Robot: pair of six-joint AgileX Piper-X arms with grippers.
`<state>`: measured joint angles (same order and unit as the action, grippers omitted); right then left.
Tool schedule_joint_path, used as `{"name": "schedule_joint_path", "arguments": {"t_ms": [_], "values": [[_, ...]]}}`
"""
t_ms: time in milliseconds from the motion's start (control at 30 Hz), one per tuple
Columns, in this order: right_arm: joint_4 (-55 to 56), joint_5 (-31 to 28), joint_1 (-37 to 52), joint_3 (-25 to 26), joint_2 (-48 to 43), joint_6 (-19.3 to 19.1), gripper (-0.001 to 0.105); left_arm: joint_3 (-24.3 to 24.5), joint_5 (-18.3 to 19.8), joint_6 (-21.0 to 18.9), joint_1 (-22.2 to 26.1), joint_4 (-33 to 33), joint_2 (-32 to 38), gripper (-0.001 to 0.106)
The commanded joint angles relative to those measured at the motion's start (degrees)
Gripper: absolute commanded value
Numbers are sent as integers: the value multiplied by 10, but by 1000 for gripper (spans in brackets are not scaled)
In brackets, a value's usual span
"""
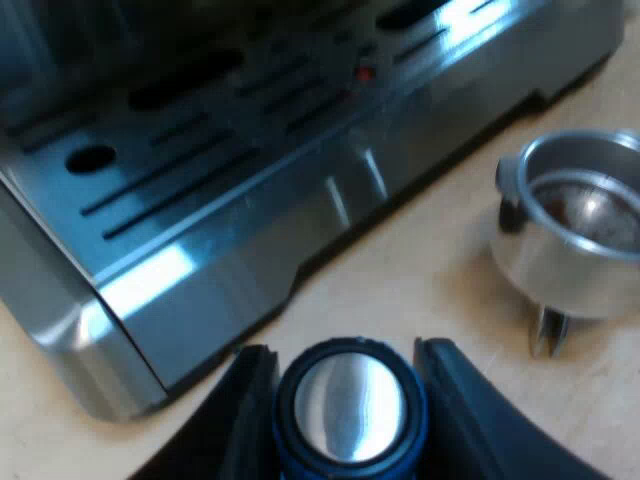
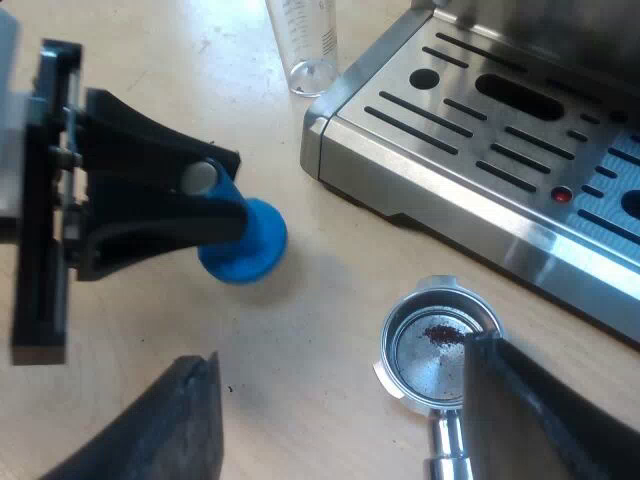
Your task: Grind coffee beans and then tamp
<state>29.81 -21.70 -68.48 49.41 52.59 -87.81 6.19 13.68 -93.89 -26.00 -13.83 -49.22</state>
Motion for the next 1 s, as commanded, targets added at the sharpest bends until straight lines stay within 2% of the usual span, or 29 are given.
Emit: {"name": "schedule_joint_path", "arguments": {"t_ms": [33,367,500,667,1000], "values": [[-4,0,2,6,-7,-10,55,4,2,3,-3,28,48,22],[-4,0,2,6,-7,-7,55,72,3,3,-3,168,182,22],[-4,-7,3,2,-7,-11,55,106,10,3,-3,226,211,22],[-4,-8,3,-22,-7,-10,55,152,38,3,-3,298,223,22],[-65,-5,6,-88,-7,-2,55,164,95,-11,-3,303,223,22]]}}
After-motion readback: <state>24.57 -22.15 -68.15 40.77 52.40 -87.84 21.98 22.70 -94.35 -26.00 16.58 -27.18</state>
